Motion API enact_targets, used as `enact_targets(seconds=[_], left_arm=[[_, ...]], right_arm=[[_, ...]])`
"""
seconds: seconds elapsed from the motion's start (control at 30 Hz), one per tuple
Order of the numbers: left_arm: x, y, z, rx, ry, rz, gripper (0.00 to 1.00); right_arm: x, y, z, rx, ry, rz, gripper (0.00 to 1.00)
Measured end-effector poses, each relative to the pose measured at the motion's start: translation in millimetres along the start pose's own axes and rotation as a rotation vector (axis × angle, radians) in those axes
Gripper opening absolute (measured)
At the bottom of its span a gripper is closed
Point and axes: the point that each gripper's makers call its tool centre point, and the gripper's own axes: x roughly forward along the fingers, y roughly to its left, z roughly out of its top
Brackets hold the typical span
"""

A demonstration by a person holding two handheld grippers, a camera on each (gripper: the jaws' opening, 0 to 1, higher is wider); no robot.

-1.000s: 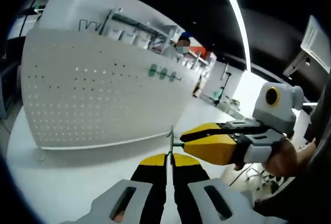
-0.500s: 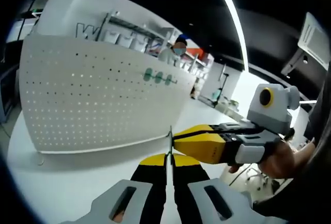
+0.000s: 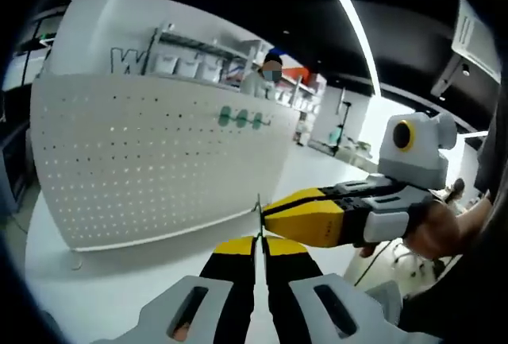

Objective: Insert the hook assembly into the mounting plate slot until the hook locks in place.

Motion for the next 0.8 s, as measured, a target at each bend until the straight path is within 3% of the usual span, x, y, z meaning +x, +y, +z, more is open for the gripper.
enact_targets(seconds=[0.2,0.3,0.43,0.53,0.67,0.8], left_arm=[[1.8,0.6,-4.6,-0.01,0.02,-0.024,0.05],[1.7,-1.4,-5.8,0.066,0.027,-0.029,0.06],[1.9,-8.7,-7.6,0.076,0.03,-0.056,0.17],[3.1,-9.0,-8.6,0.081,0.026,-0.048,0.32],[5.7,-12.1,-11.8,0.054,0.037,-0.056,0.61],[5.7,-17.4,-9.3,0.057,0.026,-0.069,0.75]], right_arm=[[-1.0,-1.4,-3.4,0.004,0.016,0.006,0.0],[-1.4,-1.4,-3.6,0.001,0.019,0.008,0.0],[-1.9,-2.7,-3.2,-0.005,0.016,0.005,0.0],[-2.8,-4.7,-1.9,-0.012,0.011,-0.001,0.0],[-3.5,-7.3,-2.3,-0.014,0.013,-0.004,0.0],[-4.9,-12.4,-2.5,-0.022,0.014,-0.015,0.0]])
